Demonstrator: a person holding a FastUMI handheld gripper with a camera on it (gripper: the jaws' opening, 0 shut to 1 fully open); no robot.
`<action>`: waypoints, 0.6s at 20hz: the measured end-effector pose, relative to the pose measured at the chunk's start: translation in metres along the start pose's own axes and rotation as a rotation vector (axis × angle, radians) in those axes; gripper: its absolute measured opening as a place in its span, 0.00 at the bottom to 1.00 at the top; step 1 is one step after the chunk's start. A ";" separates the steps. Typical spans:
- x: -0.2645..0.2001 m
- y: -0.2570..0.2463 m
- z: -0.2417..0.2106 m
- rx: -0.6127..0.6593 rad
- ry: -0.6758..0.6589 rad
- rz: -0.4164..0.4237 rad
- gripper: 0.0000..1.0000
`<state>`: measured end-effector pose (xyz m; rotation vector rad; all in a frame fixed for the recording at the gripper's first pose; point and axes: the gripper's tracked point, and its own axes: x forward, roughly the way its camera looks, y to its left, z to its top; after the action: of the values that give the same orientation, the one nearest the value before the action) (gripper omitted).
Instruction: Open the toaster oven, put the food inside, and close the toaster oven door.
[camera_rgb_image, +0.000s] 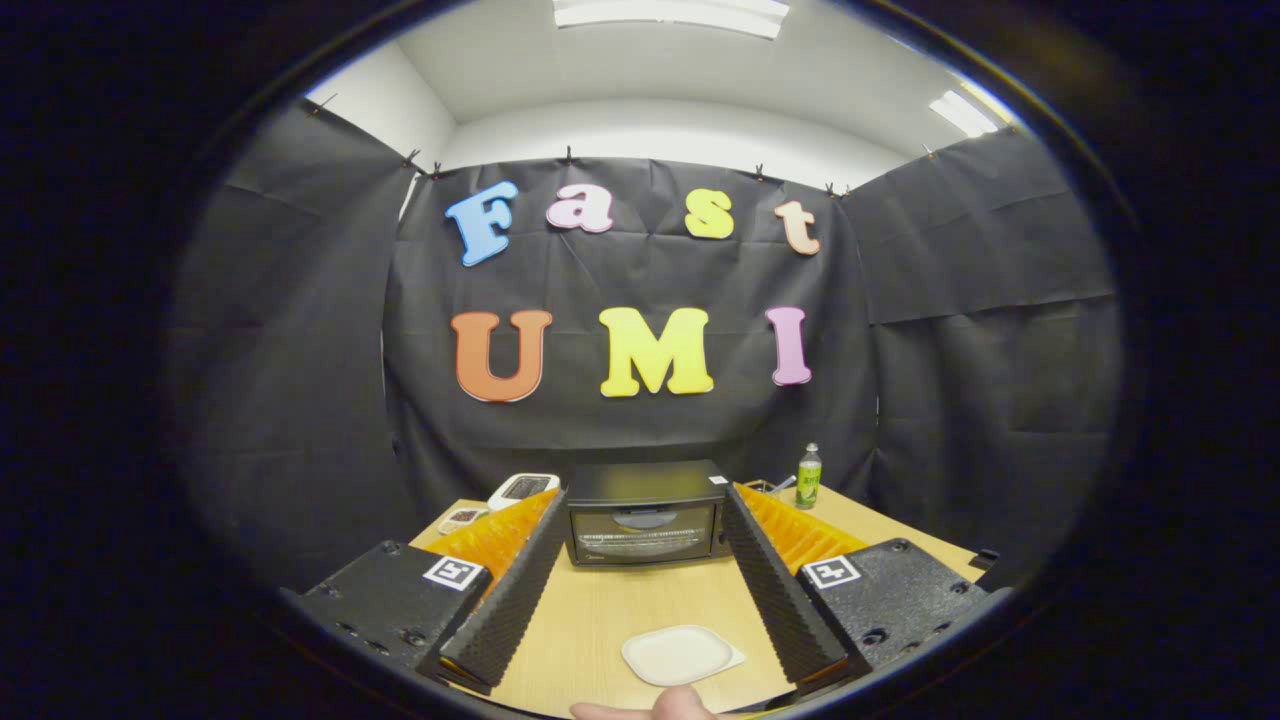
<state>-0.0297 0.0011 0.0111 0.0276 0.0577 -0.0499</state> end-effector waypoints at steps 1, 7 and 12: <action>0.000 0.001 -0.003 0.005 0.010 0.002 1.00; 0.007 -0.008 -0.011 -0.004 0.057 -0.045 1.00; 0.001 -0.007 -0.001 0.001 0.019 -0.057 1.00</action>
<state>-0.0289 -0.0063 0.0103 0.0271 0.0773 -0.1069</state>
